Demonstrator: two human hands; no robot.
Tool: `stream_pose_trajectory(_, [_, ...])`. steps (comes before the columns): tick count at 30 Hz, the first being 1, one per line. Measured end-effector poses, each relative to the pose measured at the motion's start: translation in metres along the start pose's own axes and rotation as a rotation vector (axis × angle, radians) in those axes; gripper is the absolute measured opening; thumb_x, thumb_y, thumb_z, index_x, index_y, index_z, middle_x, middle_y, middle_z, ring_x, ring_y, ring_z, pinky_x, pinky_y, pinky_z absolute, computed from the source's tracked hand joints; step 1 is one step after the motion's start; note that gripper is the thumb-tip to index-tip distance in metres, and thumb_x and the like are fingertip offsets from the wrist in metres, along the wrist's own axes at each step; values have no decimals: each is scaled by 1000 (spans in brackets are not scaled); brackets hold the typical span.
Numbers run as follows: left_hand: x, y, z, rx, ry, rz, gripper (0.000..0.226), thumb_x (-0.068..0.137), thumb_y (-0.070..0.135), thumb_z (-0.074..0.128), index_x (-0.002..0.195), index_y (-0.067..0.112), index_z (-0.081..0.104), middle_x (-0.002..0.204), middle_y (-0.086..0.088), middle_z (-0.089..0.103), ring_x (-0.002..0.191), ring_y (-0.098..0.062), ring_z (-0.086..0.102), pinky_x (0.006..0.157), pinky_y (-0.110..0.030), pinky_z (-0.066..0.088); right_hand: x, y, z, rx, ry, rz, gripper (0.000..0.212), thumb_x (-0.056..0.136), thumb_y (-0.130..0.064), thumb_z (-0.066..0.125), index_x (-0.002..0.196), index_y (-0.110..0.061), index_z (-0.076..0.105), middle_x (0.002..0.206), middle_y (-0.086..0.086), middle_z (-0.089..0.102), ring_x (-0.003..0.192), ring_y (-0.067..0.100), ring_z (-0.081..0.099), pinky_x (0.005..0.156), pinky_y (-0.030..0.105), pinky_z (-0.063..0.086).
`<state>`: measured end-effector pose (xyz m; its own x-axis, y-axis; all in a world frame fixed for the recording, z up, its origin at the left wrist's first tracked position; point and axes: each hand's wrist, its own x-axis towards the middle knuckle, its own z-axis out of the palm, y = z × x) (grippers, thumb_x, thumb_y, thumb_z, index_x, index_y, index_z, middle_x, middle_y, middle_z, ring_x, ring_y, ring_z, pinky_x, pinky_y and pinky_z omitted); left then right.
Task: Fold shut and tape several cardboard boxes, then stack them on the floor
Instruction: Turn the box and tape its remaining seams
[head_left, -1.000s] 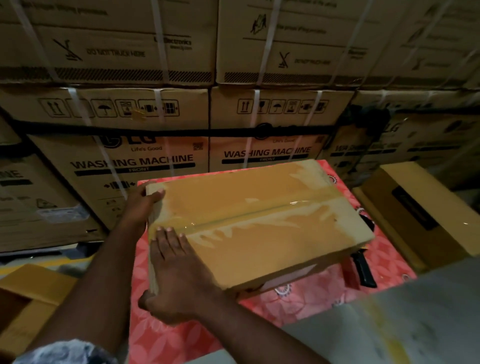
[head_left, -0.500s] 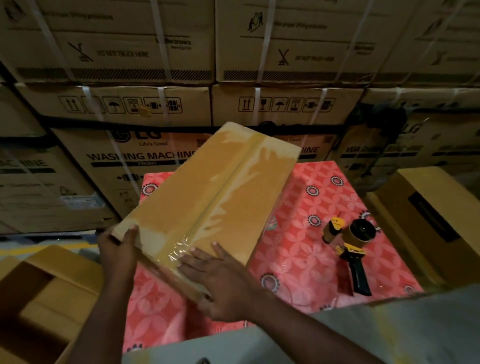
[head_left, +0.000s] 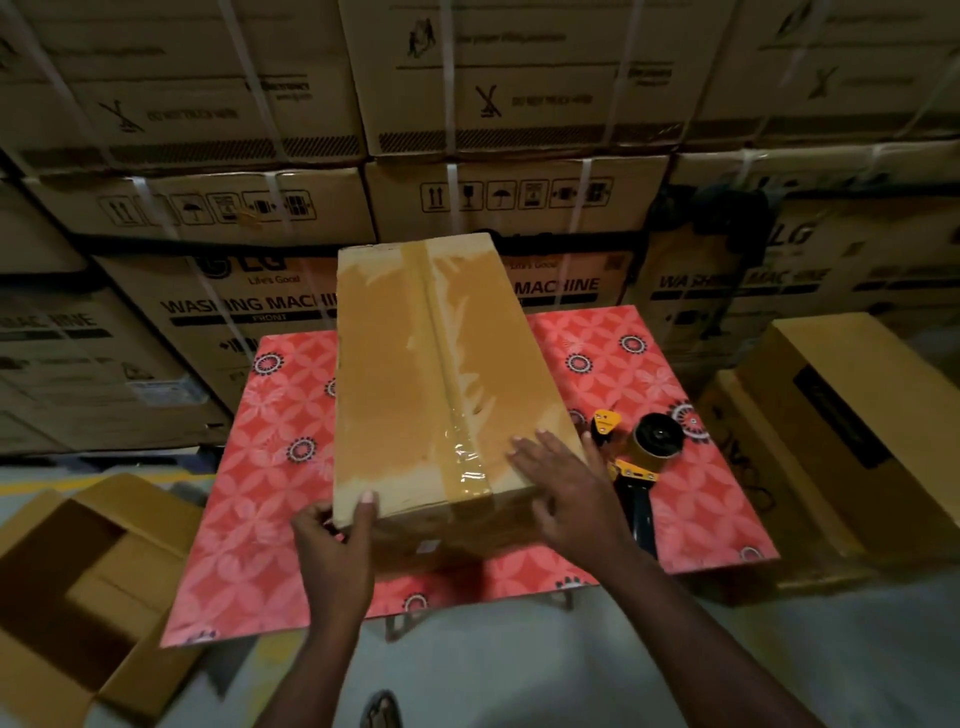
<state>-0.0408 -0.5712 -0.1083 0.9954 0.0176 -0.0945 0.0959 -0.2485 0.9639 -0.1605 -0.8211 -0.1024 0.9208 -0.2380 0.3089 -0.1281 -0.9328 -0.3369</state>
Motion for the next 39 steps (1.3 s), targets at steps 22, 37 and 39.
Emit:
stream_pose_trajectory(22, [-33,12,48,781,-265,770,73,72,23,87,137,34,55,149,10,48,141,-15,41,114,-38,24,-42,42,13,68,339,58,79,73,18,59,144,-17,56,152,1,52,144,19,44,119,52,30])
stream_pose_trajectory(37, [-43,18,58,803,-193,685,63,77,41,82,131,38,52,148,15,45,138,-13,39,108,-30,15,-72,164,66,1008,-15,1453,47,80,-26,86,110,4,68,96,20,71,85,34,67,84,45,56])
stream_pose_trajectory(39, [-43,21,58,795,-195,672,58,80,44,79,130,39,52,147,16,46,138,-11,40,107,-30,15,-71,173,70,1174,-54,1468,39,78,-27,87,102,0,71,92,18,74,78,31,70,79,41,58])
